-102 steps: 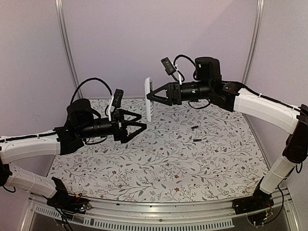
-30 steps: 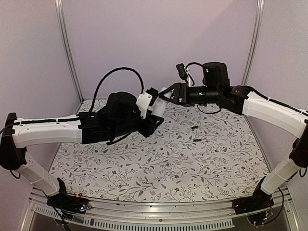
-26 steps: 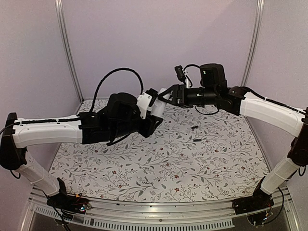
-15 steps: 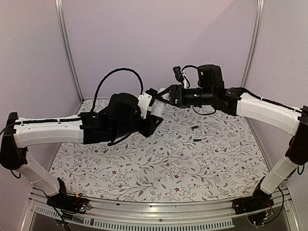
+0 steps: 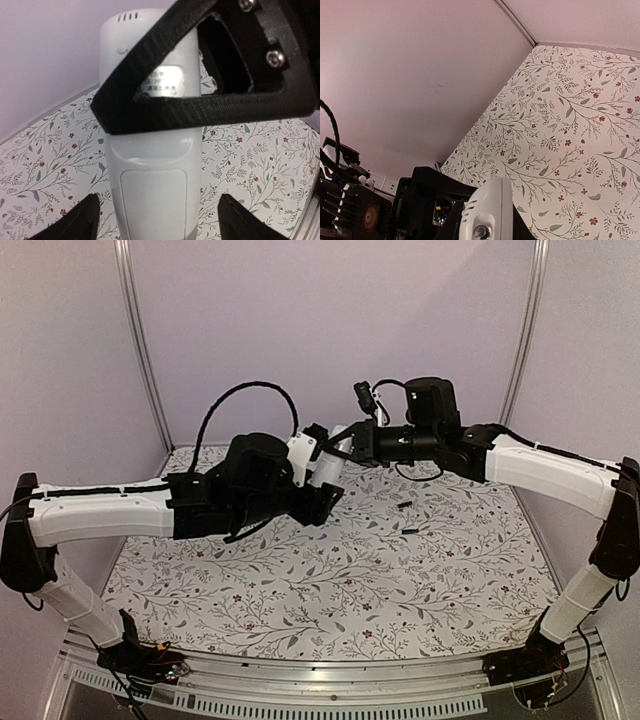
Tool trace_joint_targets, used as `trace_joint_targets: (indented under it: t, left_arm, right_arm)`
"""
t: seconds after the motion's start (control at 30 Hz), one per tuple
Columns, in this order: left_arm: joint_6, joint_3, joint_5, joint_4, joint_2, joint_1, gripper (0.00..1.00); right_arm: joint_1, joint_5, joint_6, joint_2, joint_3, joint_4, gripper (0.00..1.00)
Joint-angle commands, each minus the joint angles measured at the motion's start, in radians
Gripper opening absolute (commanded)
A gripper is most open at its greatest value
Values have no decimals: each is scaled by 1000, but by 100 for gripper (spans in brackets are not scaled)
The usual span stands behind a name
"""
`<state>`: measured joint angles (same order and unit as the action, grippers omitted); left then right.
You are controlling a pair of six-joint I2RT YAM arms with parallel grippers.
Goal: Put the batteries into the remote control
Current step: Pass from the left arm to the right
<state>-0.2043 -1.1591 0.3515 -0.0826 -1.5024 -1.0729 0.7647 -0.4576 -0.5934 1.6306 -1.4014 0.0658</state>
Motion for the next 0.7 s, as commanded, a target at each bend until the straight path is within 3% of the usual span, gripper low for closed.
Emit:
trace_joint_targets:
  t: [0.0, 0.07, 0.33, 0.5, 0.67]
  left_arm:
    - [39, 28, -23, 25, 84, -6, 98]
    - [76, 47, -59, 16, 131, 1, 100]
    - [236, 209, -151, 8, 368, 71, 99]
    - [430, 281, -260, -20, 425, 42, 92]
    - [609, 323, -268, -36, 413, -26, 84]
  right_arm:
    - [-18, -74, -8, 3, -2, -4, 5]
    - [-36, -103, -17, -6, 8, -3, 0]
    - [-80, -293, -51, -12, 65, -22, 0]
    - [-81, -389, -68, 7, 106, -29, 0]
    - [-81, -441, -73, 34, 158, -42, 0]
